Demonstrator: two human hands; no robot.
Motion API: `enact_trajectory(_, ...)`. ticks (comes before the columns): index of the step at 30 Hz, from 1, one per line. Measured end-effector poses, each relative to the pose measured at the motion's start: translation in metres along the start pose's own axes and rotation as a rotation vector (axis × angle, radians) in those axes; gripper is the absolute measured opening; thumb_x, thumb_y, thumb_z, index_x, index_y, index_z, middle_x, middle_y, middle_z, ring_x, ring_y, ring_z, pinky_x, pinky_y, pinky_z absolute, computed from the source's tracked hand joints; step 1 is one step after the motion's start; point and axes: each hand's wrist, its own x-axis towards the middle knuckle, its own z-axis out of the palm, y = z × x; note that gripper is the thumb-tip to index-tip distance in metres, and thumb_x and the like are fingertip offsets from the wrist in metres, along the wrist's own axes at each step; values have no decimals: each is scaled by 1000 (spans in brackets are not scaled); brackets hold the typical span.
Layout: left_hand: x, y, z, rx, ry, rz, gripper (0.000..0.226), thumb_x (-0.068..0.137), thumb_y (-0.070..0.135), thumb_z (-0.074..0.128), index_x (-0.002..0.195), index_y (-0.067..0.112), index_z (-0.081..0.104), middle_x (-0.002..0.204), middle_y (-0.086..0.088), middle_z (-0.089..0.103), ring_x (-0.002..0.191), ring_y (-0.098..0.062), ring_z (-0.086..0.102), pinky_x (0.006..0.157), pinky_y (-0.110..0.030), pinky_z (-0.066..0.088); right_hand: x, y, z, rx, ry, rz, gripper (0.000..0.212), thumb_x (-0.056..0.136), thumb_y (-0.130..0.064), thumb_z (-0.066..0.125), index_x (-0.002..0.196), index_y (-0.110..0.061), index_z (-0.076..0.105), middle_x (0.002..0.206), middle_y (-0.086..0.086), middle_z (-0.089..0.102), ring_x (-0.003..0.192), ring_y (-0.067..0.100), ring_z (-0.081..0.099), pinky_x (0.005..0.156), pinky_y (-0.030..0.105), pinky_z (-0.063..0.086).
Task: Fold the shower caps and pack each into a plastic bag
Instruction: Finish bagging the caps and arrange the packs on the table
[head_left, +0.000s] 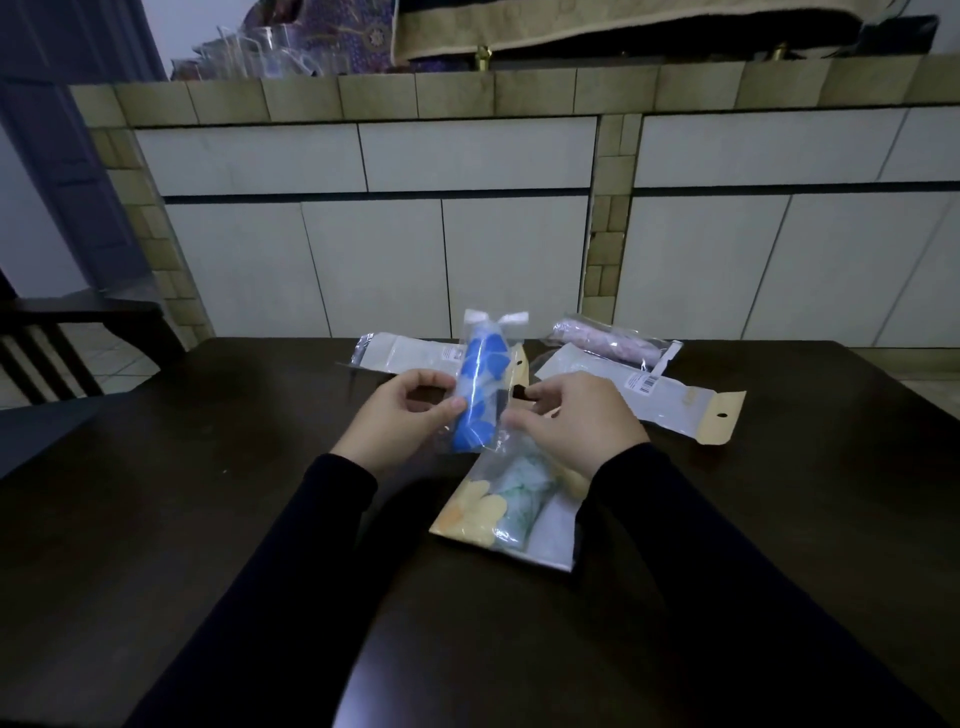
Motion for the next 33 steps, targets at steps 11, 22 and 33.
enact_trajectory(11, -22, -5, -32, 761, -134, -106, 20, 79, 47, 71, 92, 32, 68, 86, 9, 69, 77, -3, 63, 66, -20, 47, 1, 21, -6, -197, -389, -193, 57, 77, -55, 69, 128, -33, 57, 139, -11, 48, 125, 8, 44, 99, 23, 35)
enact_trajectory(22, -21, 1, -63, 814, -130, -129, 24, 75, 51, 73, 90, 32, 72, 81, 16, 66, 80, -4, 60, 74, -24, 45, 15, 13, 13, -194, -424, -302, 53, 85, -57, 58, 130, -29, 57, 139, -11, 48, 125, 7, 43, 102, 27, 36)
enact_trajectory(33, 60, -33, -55, 539, 381, -162, 28, 84, 48, 64, 84, 19, 62, 94, -2, 68, 88, -19, 61, 84, -33, 49, 86, -14, 27, -36, -135, -288, 17, 89, -37, 60, 99, -27, 70, 88, -22, 61, 88, 8, 61, 74, 25, 46)
